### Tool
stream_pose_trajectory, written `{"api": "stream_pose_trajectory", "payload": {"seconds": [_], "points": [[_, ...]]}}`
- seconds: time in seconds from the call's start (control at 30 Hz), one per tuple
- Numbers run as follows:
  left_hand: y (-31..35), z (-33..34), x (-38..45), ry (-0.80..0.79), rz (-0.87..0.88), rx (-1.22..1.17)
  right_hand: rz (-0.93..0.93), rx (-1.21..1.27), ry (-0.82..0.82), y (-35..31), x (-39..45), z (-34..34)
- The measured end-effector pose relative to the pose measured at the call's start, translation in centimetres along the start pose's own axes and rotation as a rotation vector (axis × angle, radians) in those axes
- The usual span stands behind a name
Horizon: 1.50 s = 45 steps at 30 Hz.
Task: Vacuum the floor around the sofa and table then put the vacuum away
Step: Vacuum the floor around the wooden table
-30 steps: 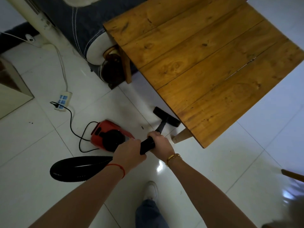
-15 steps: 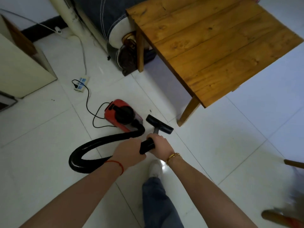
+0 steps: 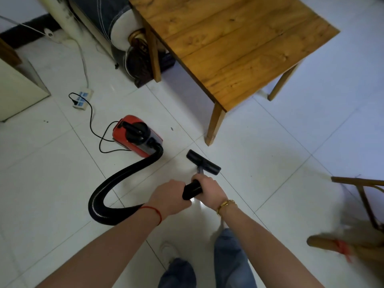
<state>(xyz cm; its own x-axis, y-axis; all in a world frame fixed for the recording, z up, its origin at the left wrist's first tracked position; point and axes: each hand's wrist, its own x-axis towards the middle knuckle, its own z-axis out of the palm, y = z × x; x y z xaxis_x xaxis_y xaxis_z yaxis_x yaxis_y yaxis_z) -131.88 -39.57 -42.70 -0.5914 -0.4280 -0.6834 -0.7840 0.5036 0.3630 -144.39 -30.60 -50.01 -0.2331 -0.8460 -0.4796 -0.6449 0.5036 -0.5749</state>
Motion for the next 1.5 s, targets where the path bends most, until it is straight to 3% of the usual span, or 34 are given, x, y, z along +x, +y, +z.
{"api": "stream_pose_trajectory", "payload": {"seconds": [0.4,0.77,1.17,1.5], "points": [[15.0,2.5,6.0,-0.020,-0.028,-0.053,0.006,0.004,0.020,12.9,-2.3,-9.5],[26.5,3.6,15.4,0.116,-0.120,-0.148,-0.122,-0.074,-0.038,24.8,3.2,-19.4],[30.6,4.2,26.8,0.282,-0.120,-0.152,-0.232,-0.142,0.066,33.0,11.9,-23.8],[30.6,7.0,37.0,0.516,-0.004,-0.043,-0.369,-0.118,0.298,40.5,19.4,-23.5]]}}
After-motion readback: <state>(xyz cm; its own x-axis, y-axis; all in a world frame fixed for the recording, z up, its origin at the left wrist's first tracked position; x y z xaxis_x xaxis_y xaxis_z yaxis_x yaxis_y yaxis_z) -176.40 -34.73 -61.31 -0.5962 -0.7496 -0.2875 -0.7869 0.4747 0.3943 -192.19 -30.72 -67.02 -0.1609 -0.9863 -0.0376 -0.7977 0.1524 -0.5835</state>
